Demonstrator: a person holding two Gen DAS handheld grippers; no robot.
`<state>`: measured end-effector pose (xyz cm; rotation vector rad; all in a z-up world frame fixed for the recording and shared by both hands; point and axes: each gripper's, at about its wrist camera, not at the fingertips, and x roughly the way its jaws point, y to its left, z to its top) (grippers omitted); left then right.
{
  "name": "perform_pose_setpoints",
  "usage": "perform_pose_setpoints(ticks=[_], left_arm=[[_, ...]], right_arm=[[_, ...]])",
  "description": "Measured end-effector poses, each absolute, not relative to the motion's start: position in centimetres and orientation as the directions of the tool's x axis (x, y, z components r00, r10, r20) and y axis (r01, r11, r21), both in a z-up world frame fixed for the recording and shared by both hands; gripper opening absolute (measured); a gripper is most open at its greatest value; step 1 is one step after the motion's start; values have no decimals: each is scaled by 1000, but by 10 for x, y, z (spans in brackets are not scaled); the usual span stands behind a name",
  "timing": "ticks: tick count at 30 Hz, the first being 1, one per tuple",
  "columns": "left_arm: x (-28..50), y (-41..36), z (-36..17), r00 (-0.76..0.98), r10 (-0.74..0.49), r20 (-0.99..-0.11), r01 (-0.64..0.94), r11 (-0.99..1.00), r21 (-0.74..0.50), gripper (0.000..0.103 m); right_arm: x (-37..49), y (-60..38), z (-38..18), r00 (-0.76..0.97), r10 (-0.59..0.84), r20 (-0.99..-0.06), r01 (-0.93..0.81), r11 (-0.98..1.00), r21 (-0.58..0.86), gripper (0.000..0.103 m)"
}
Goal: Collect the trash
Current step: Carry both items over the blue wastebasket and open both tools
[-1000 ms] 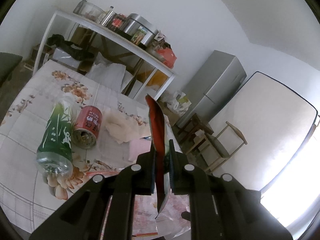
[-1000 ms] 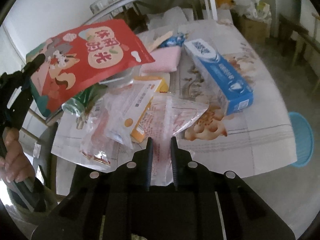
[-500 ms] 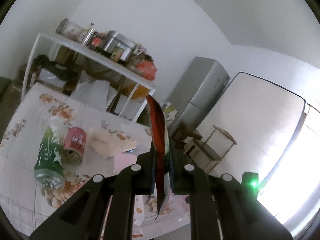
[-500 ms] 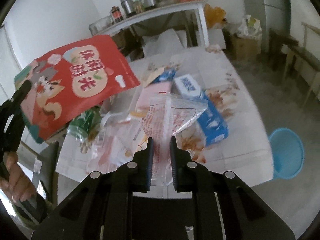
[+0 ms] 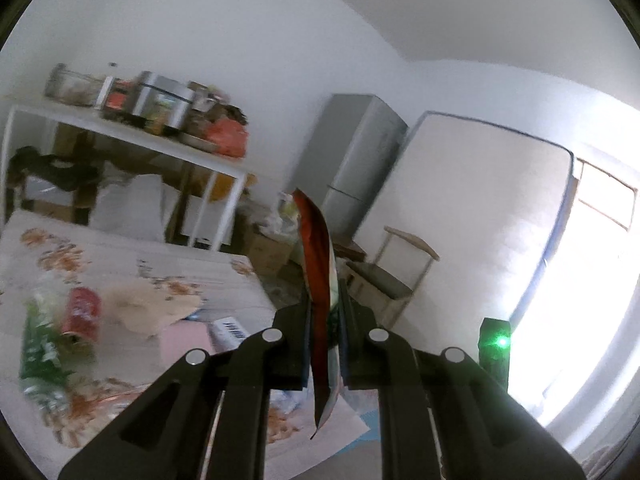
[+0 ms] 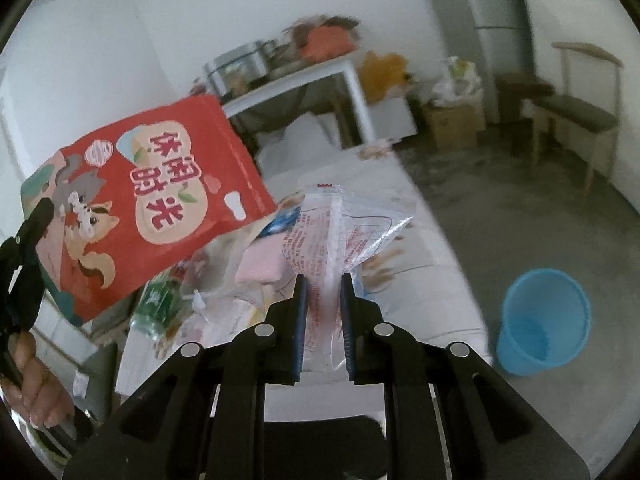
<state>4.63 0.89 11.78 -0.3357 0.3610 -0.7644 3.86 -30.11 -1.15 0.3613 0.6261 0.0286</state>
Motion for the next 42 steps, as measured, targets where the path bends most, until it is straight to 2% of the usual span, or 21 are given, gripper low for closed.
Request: perform_pose_setpoints(ticks=[6,12,17,20,26,29,30,31,33,37,42], left_arm=[[76,-69,117,507,-813,-286,693,582,-427,10],[123,-176,94,258,-854,-452,708,485,-512,10],[163,-285,40,39,-768,-640,643,509,-572,10],[181,-339,2,-33,-702,-711,624,542,-563,10],[202,-424,-69,-71,-569,-819,620,618,-483,10],[212,-462,-100,-85,-515,-853,628,637,-447,12],[214,-473,-107,-89,-504,-859,626,643,-442,18],[215,-481,-114,-99,-495,-863,622,647,-442,28],[222,-492,-128,-126,-460,-879,579,685,-441,42],[222,-489,-121,-154,-490,-858,554,677,-485,48],[217,-458,-92,-56,-499,-865,602,674,-428,49]], right_arm=[[14,-370,-22,830,39,-557,233,882,410,14],[-11,-450,-54,815,-30,-579,400,752,523,15],[-17,-516,-105,763,-5,-647,515,610,603,15],[-7,-544,-135,733,35,-679,556,544,628,15],[24,-594,-186,667,61,-743,645,452,616,16],[42,-616,-206,632,45,-774,688,428,586,20],[46,-621,-211,626,42,-779,695,423,581,28],[52,-629,-221,614,39,-788,706,420,570,43],[64,-637,-240,563,29,-826,738,432,518,57],[62,-642,-254,524,13,-852,762,440,475,57],[44,-628,-244,546,-3,-838,749,450,487,58]])
